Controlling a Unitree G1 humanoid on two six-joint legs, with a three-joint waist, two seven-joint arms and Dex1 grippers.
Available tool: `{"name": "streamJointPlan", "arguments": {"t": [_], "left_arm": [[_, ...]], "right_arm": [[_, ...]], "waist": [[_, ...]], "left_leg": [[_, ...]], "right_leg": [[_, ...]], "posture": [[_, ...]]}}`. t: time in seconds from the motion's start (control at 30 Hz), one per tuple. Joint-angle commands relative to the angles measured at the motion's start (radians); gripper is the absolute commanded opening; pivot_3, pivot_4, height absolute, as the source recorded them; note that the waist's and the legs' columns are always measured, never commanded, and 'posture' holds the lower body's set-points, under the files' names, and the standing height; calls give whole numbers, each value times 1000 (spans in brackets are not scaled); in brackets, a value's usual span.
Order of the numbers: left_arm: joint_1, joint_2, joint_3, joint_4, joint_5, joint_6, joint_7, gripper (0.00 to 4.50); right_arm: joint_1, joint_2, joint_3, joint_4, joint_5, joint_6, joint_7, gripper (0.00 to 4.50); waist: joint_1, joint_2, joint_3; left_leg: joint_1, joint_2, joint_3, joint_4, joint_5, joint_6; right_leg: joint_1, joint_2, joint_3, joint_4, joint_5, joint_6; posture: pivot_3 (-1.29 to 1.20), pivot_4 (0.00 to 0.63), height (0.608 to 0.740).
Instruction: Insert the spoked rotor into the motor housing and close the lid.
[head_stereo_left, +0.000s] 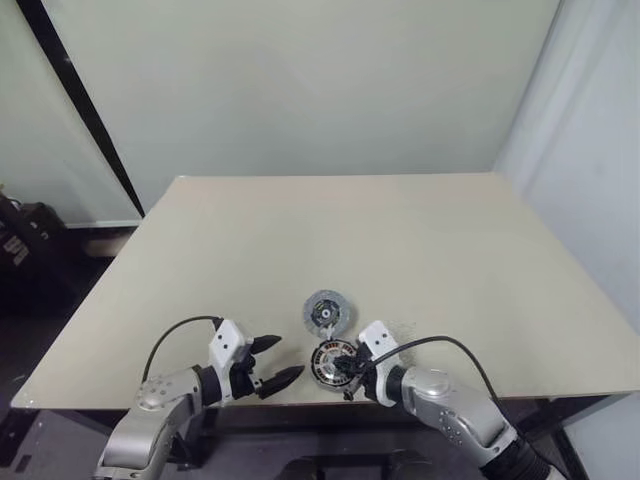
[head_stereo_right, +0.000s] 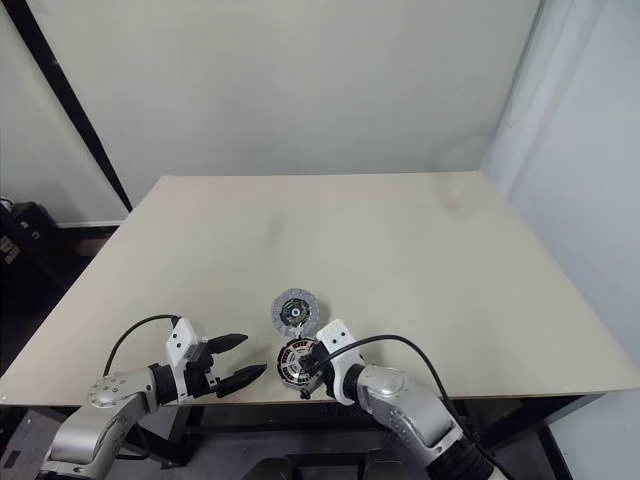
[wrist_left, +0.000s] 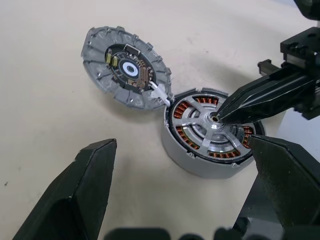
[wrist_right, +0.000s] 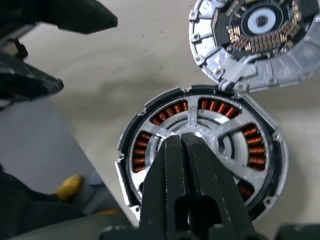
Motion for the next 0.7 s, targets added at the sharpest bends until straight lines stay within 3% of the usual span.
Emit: {"name": "streamJointPlan", "arguments": {"t": [0.03,0.13,0.37,0.43,0.57,0.7], "left_arm": [[2,14,24,-38,-12,-4,7,4500],[3,12,25,-41,-12,4,20,4500],[-19,13,21,-42,-24,31,24,4500],[-35,18,21,-48,-33,69,28,4111],[-73,54,3,-72,-37,222,52,2905],[-112,76,-18,-90,-19,335,98,1467]], "right_arm": [[8,4,-22,-8,-38,-9,35,14],[-25,-25,-49,-99,-27,52,76,594],[-158,-159,-33,-261,-92,168,184,3113],[-221,-240,7,-313,-119,208,259,3792],[-335,-376,122,-374,-209,221,397,3831],[-416,-425,210,-391,-279,223,504,3831]], "waist": [[0,0,0],[1,0,0],[3,0,0],[3,0,0],[4,-2,0],[4,-2,0]], "left_leg": [[0,0,0,0,0,0],[0,0,0,0,0,0],[-1,-1,0,1,0,0],[-1,-1,0,1,0,0],[-1,-1,-1,1,0,0],[-1,-1,-1,0,0,0]], "right_leg": [[0,0,0,0,0,0],[0,0,0,0,0,0],[0,0,0,1,0,0],[-1,0,0,1,0,0],[0,0,-1,1,0,0],[0,0,-1,1,0,0]], "posture": [[0,0,740],[0,0,740],[0,0,740],[0,0,740],[0,0,740],[0,0,740]]}}
